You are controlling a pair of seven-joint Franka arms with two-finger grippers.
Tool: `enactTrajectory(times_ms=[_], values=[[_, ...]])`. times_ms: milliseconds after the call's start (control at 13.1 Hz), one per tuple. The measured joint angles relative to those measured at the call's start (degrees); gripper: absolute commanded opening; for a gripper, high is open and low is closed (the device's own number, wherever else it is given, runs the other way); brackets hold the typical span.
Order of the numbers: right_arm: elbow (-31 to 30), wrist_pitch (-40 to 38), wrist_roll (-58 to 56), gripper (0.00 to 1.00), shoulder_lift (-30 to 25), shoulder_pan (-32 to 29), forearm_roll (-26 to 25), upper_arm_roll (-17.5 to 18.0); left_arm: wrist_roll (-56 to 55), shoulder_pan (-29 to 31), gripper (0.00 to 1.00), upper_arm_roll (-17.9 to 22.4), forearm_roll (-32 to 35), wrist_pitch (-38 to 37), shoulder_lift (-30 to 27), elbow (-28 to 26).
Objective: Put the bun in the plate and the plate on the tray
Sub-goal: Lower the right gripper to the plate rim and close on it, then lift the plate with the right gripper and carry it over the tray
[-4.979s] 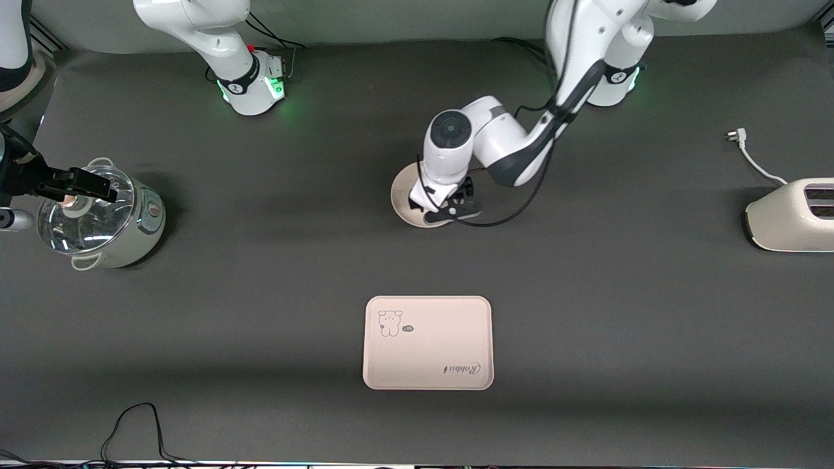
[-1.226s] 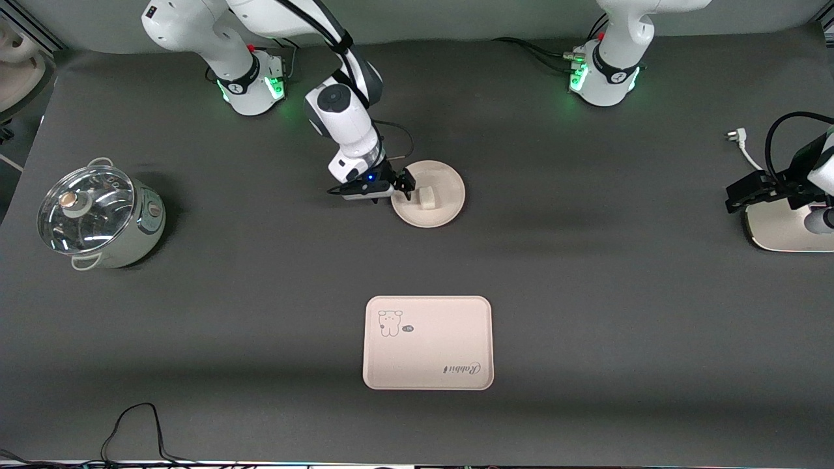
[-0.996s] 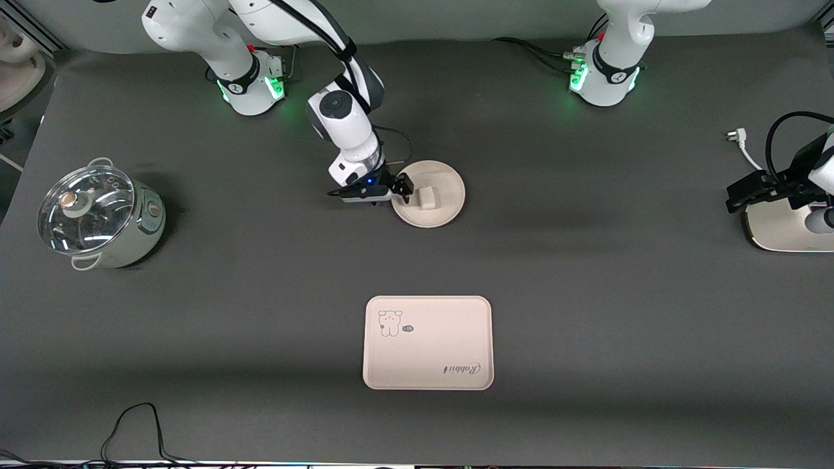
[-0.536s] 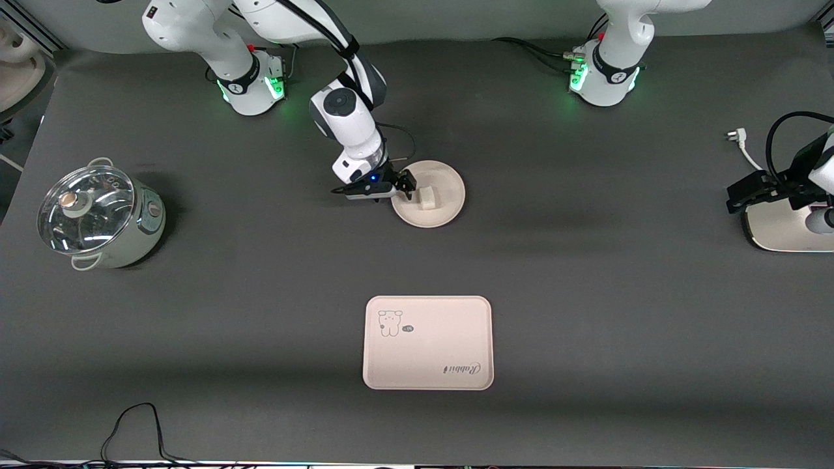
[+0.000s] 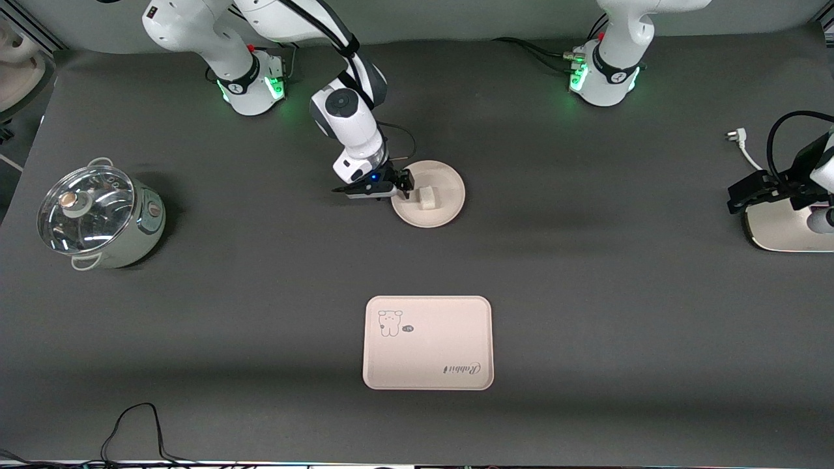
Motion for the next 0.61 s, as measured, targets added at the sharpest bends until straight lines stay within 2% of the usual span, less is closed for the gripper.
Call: enactTrajectory(times_ms=[306,460,613], values=[[0.05,-0.02,0.0,0.12,-0.04,0.0,0.05,-0.02,0.03,-0.16,1.0,-0.2,0.0,0.0,0.0,0.84],[0.26,-1.41,0.0,0.03,-0.31,-0.01,0.05,-0.05,0.03,-0.22,1.0,-0.89,0.0,0.0,0.0,1.12],[0.65,-2.99,0.0,0.0,-1.15,-0.01,0.07,-0.11,0.03,-0.25,1.0,-1.19,0.02,0.0,0.0,1.13]])
